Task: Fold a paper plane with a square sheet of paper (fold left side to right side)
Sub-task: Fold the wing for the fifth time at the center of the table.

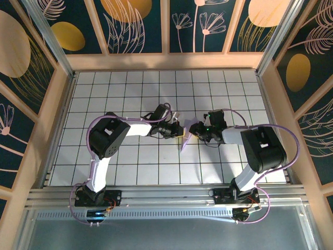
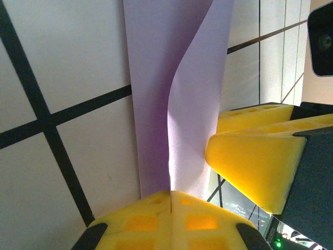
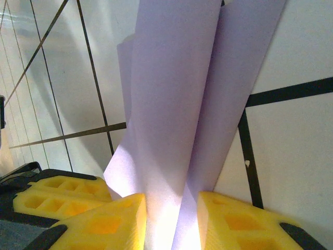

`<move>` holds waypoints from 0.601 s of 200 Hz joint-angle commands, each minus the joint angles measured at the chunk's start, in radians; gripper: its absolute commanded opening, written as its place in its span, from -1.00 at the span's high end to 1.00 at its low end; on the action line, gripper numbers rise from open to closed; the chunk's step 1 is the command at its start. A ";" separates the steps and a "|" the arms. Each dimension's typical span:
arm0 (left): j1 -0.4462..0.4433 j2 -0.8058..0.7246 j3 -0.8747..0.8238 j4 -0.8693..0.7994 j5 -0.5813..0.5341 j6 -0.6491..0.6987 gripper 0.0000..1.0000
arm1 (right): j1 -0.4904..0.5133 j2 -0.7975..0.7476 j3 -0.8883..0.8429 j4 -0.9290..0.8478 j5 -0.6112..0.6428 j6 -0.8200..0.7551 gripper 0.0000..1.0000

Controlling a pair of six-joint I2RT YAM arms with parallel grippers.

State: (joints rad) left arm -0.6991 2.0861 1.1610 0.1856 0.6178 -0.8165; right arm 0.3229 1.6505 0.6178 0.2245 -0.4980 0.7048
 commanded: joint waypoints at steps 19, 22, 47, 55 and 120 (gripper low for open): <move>0.004 0.012 0.034 -0.025 -0.014 0.026 0.99 | 0.037 0.092 0.005 0.006 0.101 -0.056 0.36; 0.004 0.014 0.035 -0.025 -0.013 0.026 0.99 | 0.036 0.093 0.006 0.005 0.102 -0.056 0.36; 0.004 0.020 0.039 -0.028 -0.018 0.030 0.99 | 0.039 0.097 0.008 0.001 0.105 -0.058 0.36; 0.003 0.019 0.039 -0.026 -0.019 0.030 0.99 | 0.040 0.099 0.010 -0.001 0.105 -0.057 0.36; 0.003 0.037 0.053 -0.062 -0.033 0.060 0.99 | 0.044 0.109 0.026 -0.024 0.121 -0.072 0.36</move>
State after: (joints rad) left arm -0.6991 2.0949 1.1862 0.1581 0.5980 -0.7925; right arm 0.3275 1.6588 0.6365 0.1917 -0.4934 0.6861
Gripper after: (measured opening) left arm 0.045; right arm 0.323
